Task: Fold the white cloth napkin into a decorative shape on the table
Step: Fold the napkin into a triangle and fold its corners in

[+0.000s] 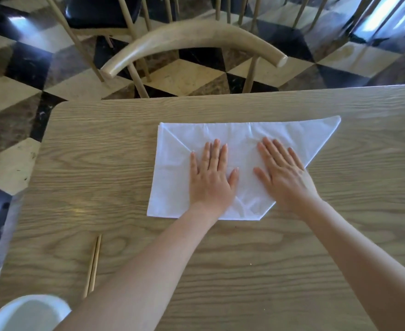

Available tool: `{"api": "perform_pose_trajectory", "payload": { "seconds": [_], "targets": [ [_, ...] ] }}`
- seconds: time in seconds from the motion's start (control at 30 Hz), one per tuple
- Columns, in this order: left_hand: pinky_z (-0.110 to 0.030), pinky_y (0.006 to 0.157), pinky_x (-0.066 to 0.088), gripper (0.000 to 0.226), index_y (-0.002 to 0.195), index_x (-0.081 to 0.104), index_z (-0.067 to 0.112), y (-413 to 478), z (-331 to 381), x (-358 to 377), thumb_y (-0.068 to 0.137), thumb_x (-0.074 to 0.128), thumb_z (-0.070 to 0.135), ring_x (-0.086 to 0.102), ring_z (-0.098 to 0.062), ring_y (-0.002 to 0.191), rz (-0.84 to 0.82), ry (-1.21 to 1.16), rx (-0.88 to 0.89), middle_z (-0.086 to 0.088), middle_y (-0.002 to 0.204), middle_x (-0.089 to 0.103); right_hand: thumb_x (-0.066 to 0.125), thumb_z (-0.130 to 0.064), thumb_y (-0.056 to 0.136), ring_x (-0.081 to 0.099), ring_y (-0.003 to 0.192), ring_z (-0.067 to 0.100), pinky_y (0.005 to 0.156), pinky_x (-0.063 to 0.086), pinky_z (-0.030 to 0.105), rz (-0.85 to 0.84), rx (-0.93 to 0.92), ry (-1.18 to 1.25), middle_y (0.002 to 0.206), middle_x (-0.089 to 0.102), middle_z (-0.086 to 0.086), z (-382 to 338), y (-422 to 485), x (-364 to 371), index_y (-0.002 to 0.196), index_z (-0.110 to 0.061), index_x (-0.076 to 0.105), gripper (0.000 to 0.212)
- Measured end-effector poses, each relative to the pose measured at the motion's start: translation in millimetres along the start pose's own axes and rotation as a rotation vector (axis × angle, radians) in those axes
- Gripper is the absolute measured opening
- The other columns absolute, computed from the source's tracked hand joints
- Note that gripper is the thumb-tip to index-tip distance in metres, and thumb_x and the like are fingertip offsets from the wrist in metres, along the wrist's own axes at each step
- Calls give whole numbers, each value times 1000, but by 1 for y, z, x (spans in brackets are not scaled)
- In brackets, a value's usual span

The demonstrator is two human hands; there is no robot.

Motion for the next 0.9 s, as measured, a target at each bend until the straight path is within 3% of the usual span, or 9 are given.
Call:
{"api": "perform_pose_trajectory", "payload": {
  "seconds": [0.2,0.33,0.43,0.5,0.57,0.67,0.77,0.9],
  "targets": [
    [-43,114,-14,68,142,-14,19,-2,4,-2,82,-9,50,-13,-14,143,-57,43,-13,2,157,-9,16,-55,93,-9,142,3,118,-5,33,-70,103,-9,156,-4,-14,69,25,-23,147,-31,1,62],
    [-42,114,-14,61,146,-10,18,0,7,-6,94,10,46,-15,-13,143,-97,57,-57,3,157,-11,22,-46,96,-10,141,3,117,-5,33,-114,57,18,156,-5,-15,100,39,-32,147,-29,1,58],
    [-41,114,-13,62,147,-2,15,1,23,-8,96,16,43,-12,-16,144,-107,19,-87,-2,158,-7,33,-19,97,-2,142,6,117,-1,32,-144,-18,212,156,5,-10,111,44,-38,147,-22,15,53],
    [-37,113,-12,71,148,7,14,-1,51,-4,86,6,49,-5,-19,145,-95,-76,5,-5,158,0,42,0,88,13,142,10,116,15,34,-74,-75,314,150,21,-10,117,40,-48,142,-16,33,57],
    [-39,114,-7,76,146,18,12,-6,83,5,81,6,49,5,-23,145,-87,-158,113,-9,157,12,51,7,77,36,134,19,109,31,40,91,-181,172,143,43,-2,124,33,-57,128,-11,51,54],
    [-51,113,10,64,141,34,8,-12,109,16,88,23,42,22,-30,140,3,-118,121,-14,150,30,59,7,72,52,111,31,98,38,45,188,-203,-74,118,63,8,135,30,-61,107,-8,61,38],
    [-54,111,22,58,136,43,6,-13,109,22,89,32,38,33,-31,136,72,-83,114,-17,145,40,60,0,76,54,95,35,88,39,45,244,-171,-131,93,66,12,138,39,-66,88,-4,61,12],
    [-54,107,28,52,123,54,5,-12,111,21,85,36,35,42,-34,130,115,-126,123,-20,137,50,52,-10,87,49,102,36,88,38,45,273,-113,-1,102,61,15,131,47,-74,95,-5,57,10]
  ]
}}
Point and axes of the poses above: each hand's wrist, its own y-axis towards the middle knuckle, its own x-axis out of the palm, z = x × y, the point moved 2 cm from there along y, towards the middle knuckle
